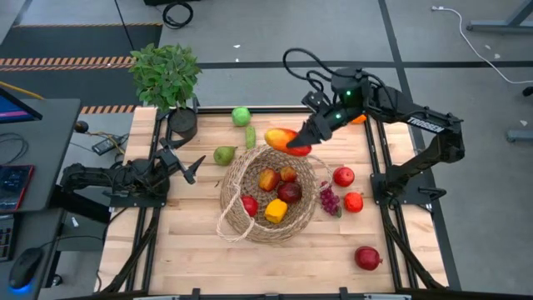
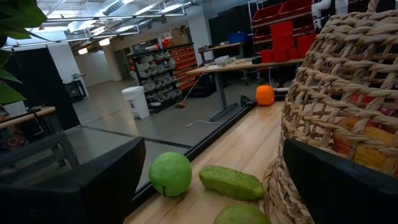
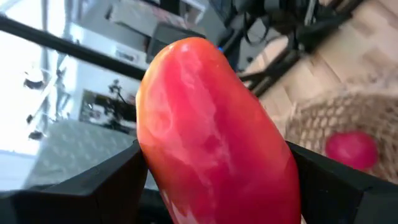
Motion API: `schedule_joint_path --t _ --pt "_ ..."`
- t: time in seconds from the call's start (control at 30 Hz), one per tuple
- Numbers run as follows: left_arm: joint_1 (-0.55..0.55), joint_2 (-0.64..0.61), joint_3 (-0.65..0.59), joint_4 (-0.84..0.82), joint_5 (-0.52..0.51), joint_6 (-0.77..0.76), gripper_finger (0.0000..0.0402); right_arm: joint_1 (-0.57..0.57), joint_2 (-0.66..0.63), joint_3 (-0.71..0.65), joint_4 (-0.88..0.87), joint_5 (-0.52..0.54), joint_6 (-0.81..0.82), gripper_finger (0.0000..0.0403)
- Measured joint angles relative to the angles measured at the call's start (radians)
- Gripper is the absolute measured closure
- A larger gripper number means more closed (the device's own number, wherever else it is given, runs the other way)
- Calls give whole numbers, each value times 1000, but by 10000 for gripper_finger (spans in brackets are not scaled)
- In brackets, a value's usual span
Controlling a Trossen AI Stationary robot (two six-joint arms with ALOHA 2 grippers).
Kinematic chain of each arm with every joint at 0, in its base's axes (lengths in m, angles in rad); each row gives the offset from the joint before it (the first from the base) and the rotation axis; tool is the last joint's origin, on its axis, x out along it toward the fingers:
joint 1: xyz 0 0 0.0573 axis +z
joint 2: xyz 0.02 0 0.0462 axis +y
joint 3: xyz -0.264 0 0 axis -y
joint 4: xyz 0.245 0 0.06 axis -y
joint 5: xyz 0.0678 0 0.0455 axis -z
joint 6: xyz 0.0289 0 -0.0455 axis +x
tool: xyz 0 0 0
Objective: Build produce basket
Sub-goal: Put the mango into the woven basket
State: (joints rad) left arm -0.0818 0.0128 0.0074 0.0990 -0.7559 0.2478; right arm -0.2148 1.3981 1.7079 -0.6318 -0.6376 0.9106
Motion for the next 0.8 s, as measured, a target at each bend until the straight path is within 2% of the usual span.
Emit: schedule_joint_path --t 0.17,0.37,0.8 --pt "0 0 0 0 0 0 14 -1 -5 73 -190 51 -147 50" --pt "0 0 0 0 0 0 14 37 -5 99 -358 268 -423 50" --pt "0 0 0 -1 0 0 14 183 8 72 -285 673 -796 50"
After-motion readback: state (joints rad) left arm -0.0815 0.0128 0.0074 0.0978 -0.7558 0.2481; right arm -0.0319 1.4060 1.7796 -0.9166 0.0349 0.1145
